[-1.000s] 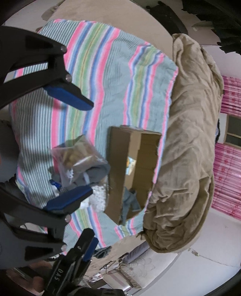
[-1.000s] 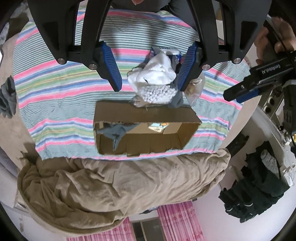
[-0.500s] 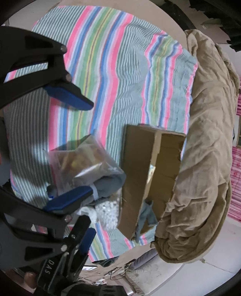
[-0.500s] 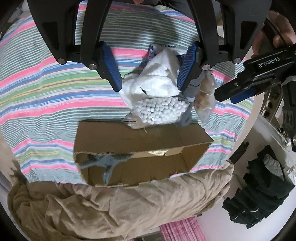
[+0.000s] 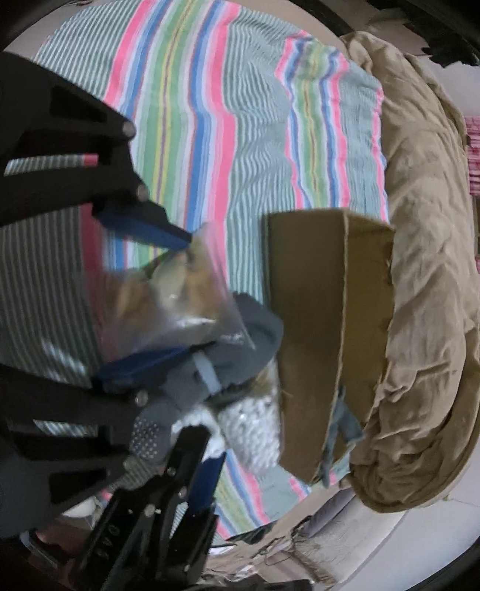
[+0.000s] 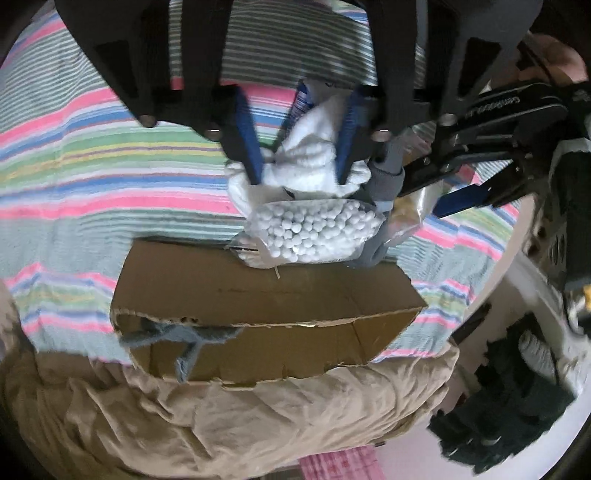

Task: Organize objects
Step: 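Grasp the clear snack bag with the left tool while the right tool grasps the white socks, then lower the snack bag and white socks into the box and open both tools, then grasp the grey glove with the left tool while the right tool grasps the cotton swab bag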

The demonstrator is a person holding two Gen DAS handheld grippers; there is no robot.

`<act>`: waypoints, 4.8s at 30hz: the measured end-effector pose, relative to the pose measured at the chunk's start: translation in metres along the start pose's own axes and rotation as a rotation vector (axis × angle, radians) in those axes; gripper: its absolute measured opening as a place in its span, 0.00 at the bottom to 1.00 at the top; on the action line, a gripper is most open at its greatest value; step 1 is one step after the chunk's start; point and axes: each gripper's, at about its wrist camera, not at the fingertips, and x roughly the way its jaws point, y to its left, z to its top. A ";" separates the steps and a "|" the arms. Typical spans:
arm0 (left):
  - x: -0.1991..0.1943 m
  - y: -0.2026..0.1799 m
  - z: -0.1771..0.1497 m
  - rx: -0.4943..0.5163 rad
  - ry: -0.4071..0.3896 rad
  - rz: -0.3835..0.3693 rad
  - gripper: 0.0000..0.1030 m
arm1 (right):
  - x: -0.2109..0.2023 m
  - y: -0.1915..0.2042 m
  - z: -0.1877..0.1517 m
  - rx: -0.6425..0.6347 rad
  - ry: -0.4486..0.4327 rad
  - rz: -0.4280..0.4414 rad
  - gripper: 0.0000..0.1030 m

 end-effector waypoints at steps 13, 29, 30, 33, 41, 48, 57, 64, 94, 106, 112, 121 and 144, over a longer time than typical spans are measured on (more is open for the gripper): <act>-0.034 -0.006 -0.004 0.012 -0.044 -0.006 0.39 | -0.025 -0.003 -0.006 -0.013 -0.044 -0.033 0.11; -0.084 -0.006 0.019 -0.030 -0.135 -0.030 0.38 | -0.099 -0.014 0.012 -0.004 -0.180 -0.046 0.11; -0.085 -0.006 0.022 -0.033 -0.137 -0.032 0.38 | -0.103 -0.013 0.016 -0.007 -0.192 -0.045 0.11; -0.087 -0.007 0.031 -0.024 -0.150 -0.030 0.38 | -0.112 -0.011 0.027 -0.017 -0.220 -0.041 0.11; -0.083 -0.003 0.061 -0.026 -0.187 -0.033 0.38 | -0.104 -0.006 0.060 -0.050 -0.249 -0.039 0.11; -0.059 0.007 0.095 -0.012 -0.201 -0.023 0.38 | -0.071 -0.003 0.090 -0.078 -0.242 -0.038 0.11; -0.009 0.019 0.123 -0.012 -0.162 -0.020 0.38 | -0.019 -0.017 0.112 -0.063 -0.195 -0.024 0.11; 0.023 0.021 0.134 -0.019 -0.113 -0.031 0.38 | 0.015 -0.026 0.117 -0.051 -0.149 -0.017 0.11; -0.077 0.013 0.097 -0.054 -0.161 0.042 0.64 | -0.055 -0.009 0.091 0.013 -0.225 -0.017 0.62; -0.121 -0.003 0.060 -0.042 -0.189 0.005 0.75 | -0.098 -0.003 0.055 0.046 -0.246 -0.005 0.82; -0.120 -0.009 0.042 -0.042 -0.172 0.002 0.75 | -0.105 -0.003 0.039 0.052 -0.245 -0.010 0.82; -0.087 -0.021 0.022 -0.025 -0.093 -0.016 0.75 | -0.086 -0.007 0.024 0.057 -0.195 0.001 0.82; 0.007 -0.018 0.009 -0.020 0.008 -0.070 0.37 | -0.030 -0.025 0.021 0.087 -0.095 0.011 0.82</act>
